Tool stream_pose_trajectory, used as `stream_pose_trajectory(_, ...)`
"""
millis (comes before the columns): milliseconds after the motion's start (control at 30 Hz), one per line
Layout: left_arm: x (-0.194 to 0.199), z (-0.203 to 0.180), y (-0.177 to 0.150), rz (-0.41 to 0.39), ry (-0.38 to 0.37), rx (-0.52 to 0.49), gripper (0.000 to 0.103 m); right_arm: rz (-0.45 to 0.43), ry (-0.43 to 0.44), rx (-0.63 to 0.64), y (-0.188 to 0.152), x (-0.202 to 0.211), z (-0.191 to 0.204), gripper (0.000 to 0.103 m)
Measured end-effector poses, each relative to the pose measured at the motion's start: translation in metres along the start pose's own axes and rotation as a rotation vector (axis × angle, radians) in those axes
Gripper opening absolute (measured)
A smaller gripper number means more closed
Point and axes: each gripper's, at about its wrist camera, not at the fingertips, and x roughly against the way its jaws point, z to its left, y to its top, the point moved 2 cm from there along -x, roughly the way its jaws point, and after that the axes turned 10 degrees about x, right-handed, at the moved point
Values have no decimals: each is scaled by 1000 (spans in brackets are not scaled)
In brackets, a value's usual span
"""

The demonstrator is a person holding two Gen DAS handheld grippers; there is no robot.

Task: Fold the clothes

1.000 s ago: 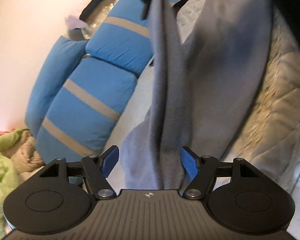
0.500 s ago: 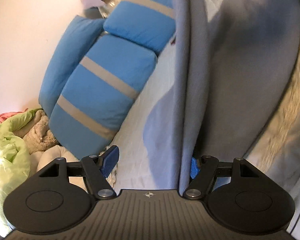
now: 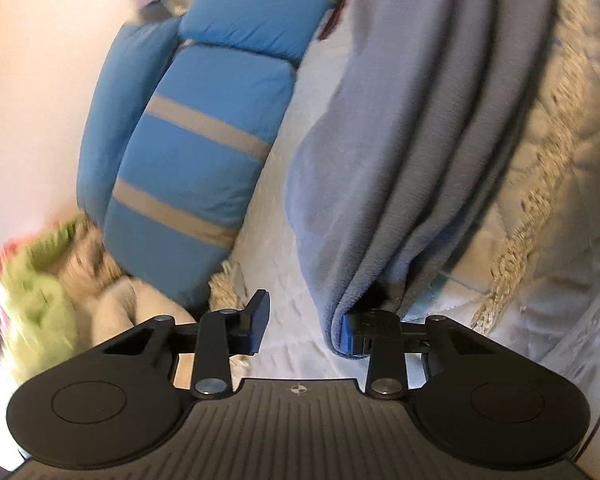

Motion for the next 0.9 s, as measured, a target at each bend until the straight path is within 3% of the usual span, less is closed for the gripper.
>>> stream_pose_trajectory(233,-12,50,-6,97,-142,459,33,-55,99,181,17,4,49,5)
stream_pose_trajectory(300,-11,58,-12,106,-166,533,33,-50,95,202,17,5,53,5)
stream_pose_trajectory(533,-8,48,-19,65,-168,445,34,25,-17,132,-2,-8,15,5)
stream_pose_trajectory(733,-9,35,-20,20,-152,312,35,33,-22,64,-22,-9,-5,5)
stream_pose_trajectory(833,-8,31,-18,5,-144,253,36,10,-16,35,-28,-7,-10,22)
stream_pose_trajectory(900,-8,30,-18,0,-131,227,43,3,-14,58,-29,-7,-6,33)
